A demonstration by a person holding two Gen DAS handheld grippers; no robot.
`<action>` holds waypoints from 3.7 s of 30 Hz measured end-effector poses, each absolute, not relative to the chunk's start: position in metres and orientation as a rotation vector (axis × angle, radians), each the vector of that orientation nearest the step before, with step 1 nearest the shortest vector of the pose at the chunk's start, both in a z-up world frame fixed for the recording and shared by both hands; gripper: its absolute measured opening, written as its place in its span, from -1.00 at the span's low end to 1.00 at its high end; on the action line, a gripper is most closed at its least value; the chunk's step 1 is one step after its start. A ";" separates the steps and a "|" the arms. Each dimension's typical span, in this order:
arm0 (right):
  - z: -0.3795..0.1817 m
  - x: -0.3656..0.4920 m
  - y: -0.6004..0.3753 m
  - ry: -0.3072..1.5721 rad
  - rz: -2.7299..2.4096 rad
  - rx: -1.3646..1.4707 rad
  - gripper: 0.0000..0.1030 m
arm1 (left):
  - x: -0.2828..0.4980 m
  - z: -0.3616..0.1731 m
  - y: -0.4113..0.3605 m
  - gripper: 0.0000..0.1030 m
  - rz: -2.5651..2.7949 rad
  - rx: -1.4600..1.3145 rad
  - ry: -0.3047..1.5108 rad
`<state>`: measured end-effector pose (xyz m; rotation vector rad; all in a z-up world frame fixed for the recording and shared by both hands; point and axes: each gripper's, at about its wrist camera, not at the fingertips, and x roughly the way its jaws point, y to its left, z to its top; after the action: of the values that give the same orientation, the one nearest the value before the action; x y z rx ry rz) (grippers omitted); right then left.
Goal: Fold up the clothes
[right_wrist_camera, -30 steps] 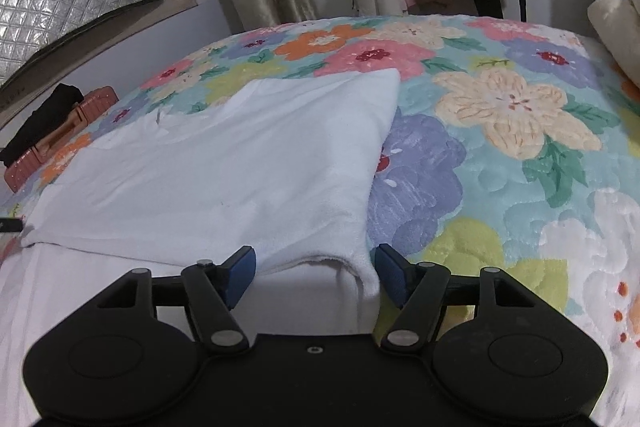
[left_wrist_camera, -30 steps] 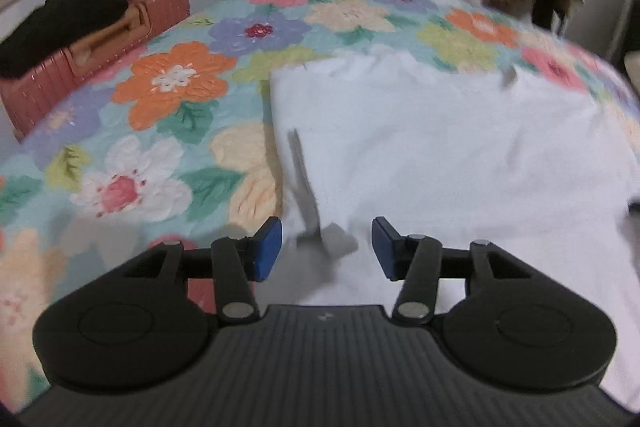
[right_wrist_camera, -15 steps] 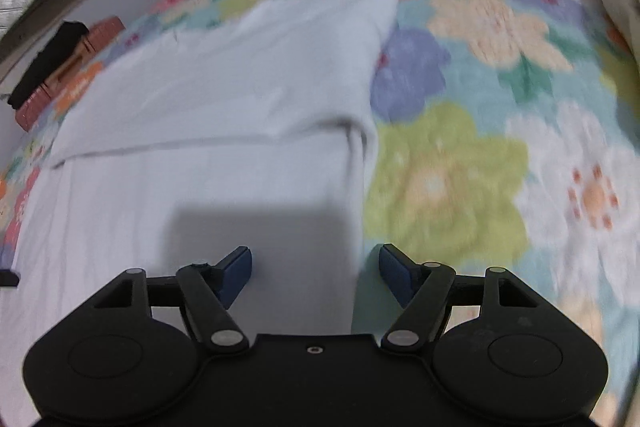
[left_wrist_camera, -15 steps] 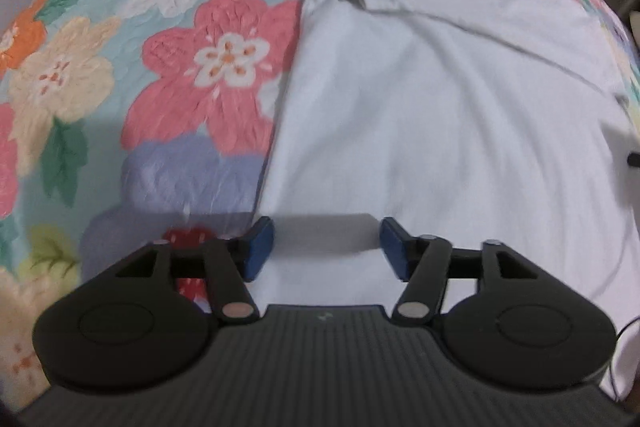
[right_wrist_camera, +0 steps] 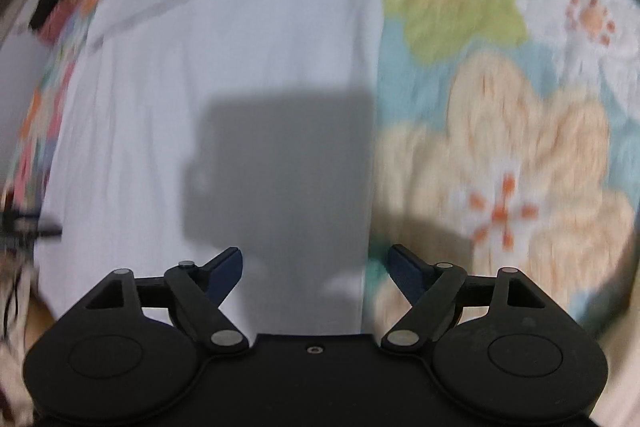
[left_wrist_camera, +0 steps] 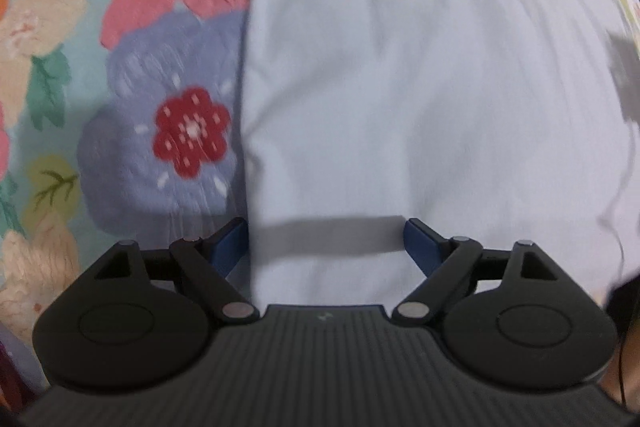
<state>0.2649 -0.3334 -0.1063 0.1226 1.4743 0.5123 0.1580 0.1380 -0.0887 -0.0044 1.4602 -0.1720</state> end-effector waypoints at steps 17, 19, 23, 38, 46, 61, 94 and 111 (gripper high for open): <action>-0.131 0.223 -0.296 1.783 0.661 -0.086 -0.68 | 0.118 -0.074 0.115 -0.90 -0.313 0.275 1.355; -0.123 0.223 -0.300 1.734 0.718 0.004 -0.80 | 0.109 -0.065 0.107 -0.91 -0.323 0.319 1.288; -0.102 0.227 -0.308 1.562 0.815 0.196 -0.81 | 0.100 -0.051 0.108 -0.90 -0.340 0.342 1.187; -0.086 0.297 -0.305 1.062 0.759 0.648 -0.82 | 0.141 -0.028 0.091 -0.90 -0.154 0.130 0.877; -0.066 0.334 -0.316 0.891 0.626 0.814 -0.81 | 0.217 -0.025 0.126 -0.89 -0.063 -0.107 0.809; -0.099 0.338 -0.339 0.831 0.551 0.763 -0.65 | 0.233 -0.064 0.136 0.24 0.023 -0.300 0.844; -0.091 0.302 -0.337 0.982 0.402 0.826 0.10 | 0.208 -0.074 0.138 0.06 0.021 -0.282 0.999; -0.064 0.301 -0.318 0.761 0.455 0.599 -0.74 | 0.204 -0.069 0.160 -0.43 -0.009 -0.478 0.871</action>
<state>0.3011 -0.3176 -0.0644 0.5986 0.7612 0.4548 0.2040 0.1602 -0.0694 -0.4784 0.8715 -0.0094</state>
